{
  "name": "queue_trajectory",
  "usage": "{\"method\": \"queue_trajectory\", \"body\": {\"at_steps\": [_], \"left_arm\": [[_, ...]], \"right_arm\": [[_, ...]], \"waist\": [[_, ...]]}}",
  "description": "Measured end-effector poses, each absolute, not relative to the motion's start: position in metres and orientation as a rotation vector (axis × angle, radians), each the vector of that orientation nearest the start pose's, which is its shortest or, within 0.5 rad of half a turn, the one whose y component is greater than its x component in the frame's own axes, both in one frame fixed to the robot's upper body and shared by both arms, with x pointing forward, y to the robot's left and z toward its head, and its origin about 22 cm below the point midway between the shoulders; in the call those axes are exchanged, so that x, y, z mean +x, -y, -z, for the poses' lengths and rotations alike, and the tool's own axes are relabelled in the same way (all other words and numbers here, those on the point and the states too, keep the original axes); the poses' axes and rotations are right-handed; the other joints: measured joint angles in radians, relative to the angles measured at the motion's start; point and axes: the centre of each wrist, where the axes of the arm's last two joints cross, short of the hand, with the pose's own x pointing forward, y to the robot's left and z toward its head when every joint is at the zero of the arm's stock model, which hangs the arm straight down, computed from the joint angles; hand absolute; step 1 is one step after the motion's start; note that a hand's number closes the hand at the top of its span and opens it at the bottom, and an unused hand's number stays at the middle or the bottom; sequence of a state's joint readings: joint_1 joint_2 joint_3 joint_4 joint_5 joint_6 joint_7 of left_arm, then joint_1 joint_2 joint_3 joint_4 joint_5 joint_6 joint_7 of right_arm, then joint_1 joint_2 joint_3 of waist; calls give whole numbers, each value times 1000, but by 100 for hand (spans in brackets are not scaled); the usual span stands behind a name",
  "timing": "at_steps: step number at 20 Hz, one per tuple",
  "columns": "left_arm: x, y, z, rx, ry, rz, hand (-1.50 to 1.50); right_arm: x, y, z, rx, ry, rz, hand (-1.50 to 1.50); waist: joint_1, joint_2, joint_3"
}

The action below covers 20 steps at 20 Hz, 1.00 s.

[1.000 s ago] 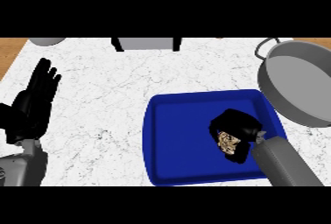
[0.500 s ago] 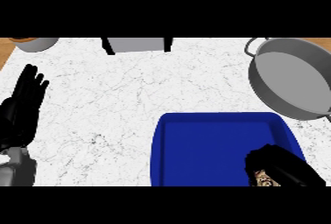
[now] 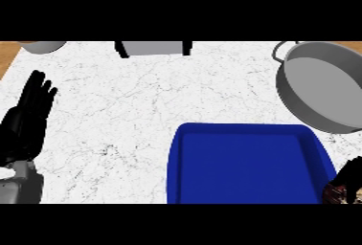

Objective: Pick the cupcake from the tray and place it in the pot

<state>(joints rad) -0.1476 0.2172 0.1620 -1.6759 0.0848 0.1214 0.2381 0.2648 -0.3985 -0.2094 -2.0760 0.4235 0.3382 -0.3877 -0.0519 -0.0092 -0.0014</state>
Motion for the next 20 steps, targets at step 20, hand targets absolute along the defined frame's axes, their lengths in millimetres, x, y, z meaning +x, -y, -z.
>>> {"method": "queue_trajectory", "body": {"at_steps": [20], "left_arm": [[279, -279, -86, 193, 1620, -59, 0]], "right_arm": [[257, 441, -159, -616, 1825, -547, 150]], "waist": [[65, 13, 2]]}}
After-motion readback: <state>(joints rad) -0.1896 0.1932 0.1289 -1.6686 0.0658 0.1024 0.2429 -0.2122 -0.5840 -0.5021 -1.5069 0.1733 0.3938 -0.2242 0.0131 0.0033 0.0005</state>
